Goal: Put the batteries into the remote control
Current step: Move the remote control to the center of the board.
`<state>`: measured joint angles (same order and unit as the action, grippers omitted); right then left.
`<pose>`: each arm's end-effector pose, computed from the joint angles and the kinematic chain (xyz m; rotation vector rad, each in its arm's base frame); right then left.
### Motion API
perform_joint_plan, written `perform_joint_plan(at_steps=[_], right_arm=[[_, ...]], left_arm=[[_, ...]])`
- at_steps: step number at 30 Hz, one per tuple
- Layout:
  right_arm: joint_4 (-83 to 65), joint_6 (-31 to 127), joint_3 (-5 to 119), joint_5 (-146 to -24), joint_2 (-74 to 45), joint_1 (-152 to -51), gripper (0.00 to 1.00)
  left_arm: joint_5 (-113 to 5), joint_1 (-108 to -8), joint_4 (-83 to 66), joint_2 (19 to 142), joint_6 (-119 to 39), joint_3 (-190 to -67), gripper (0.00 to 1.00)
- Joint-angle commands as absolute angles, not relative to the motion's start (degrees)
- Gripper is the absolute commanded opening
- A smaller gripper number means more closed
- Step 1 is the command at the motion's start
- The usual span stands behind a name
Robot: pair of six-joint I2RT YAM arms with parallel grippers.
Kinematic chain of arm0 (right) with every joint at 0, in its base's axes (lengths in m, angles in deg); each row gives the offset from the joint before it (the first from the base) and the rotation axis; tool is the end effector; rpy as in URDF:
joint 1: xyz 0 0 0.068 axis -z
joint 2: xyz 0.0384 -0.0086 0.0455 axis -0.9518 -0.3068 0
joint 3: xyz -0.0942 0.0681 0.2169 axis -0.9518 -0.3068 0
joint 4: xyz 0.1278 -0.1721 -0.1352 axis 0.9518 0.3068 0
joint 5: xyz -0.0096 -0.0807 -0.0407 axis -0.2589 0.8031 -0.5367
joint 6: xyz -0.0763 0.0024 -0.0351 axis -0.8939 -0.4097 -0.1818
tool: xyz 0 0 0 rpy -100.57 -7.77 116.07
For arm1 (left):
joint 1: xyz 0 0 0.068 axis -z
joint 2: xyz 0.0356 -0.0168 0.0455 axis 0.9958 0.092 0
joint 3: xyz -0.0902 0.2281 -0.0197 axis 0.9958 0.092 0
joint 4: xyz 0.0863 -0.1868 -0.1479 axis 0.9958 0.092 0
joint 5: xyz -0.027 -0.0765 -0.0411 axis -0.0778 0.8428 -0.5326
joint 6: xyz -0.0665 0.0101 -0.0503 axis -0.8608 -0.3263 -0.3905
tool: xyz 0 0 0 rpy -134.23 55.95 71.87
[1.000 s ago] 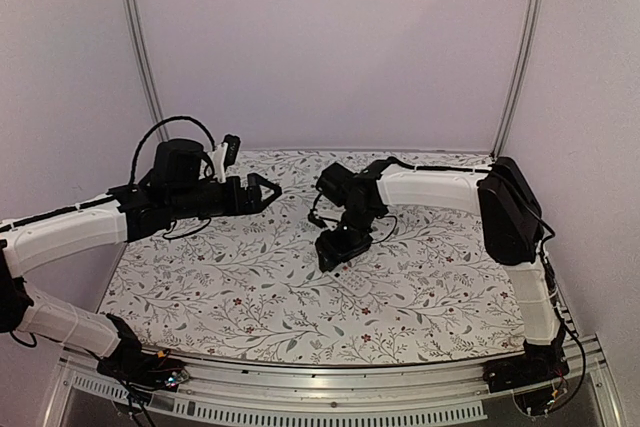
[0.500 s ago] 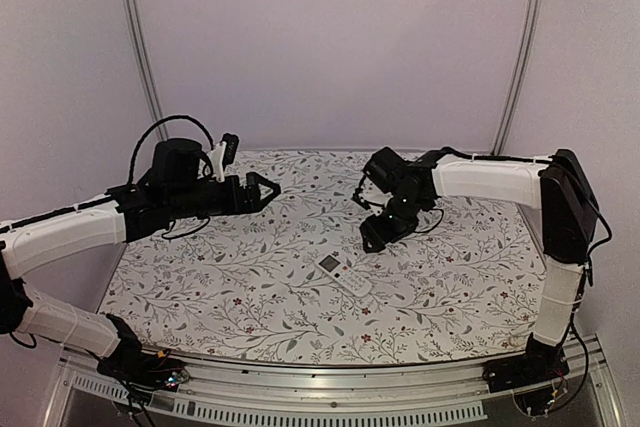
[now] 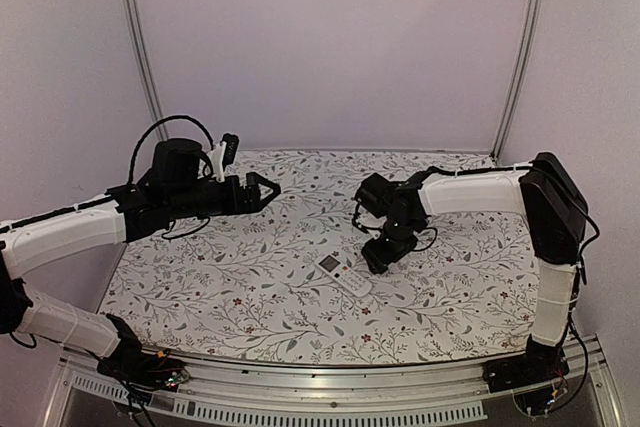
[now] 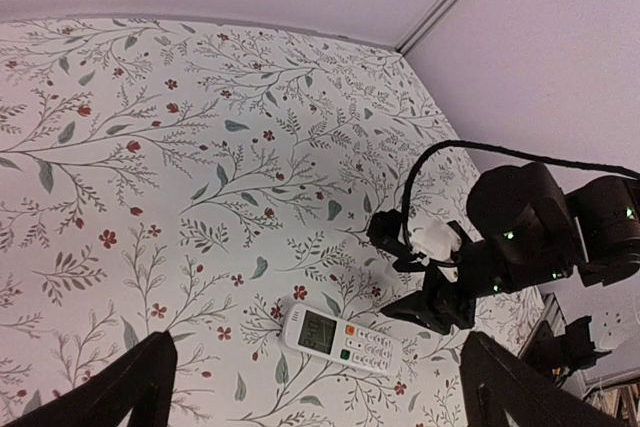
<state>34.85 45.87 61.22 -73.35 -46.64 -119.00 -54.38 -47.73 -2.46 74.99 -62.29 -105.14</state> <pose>0.2602 0.2699 0.1067 -1.0345 2.7285 0.0395 0.2452 -0.1979 0.2428 0.1615 2.1248 -0.9030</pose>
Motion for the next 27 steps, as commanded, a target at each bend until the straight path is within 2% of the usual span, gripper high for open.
perform_joint_plan(at_steps=[1, 27], right_arm=[[33.6, 45.1, 60.5, -73.6, -49.1, -121.1, 0.64], [27.3, 54.0, 59.0, -84.0, -50.1, -130.7, 0.66]], left_arm=[[-54.7, -48.0, -2.2, 74.3, -61.9, -104.4, 1.00], [-55.4, -47.5, -2.0, 73.3, -62.0, -103.5, 1.00]])
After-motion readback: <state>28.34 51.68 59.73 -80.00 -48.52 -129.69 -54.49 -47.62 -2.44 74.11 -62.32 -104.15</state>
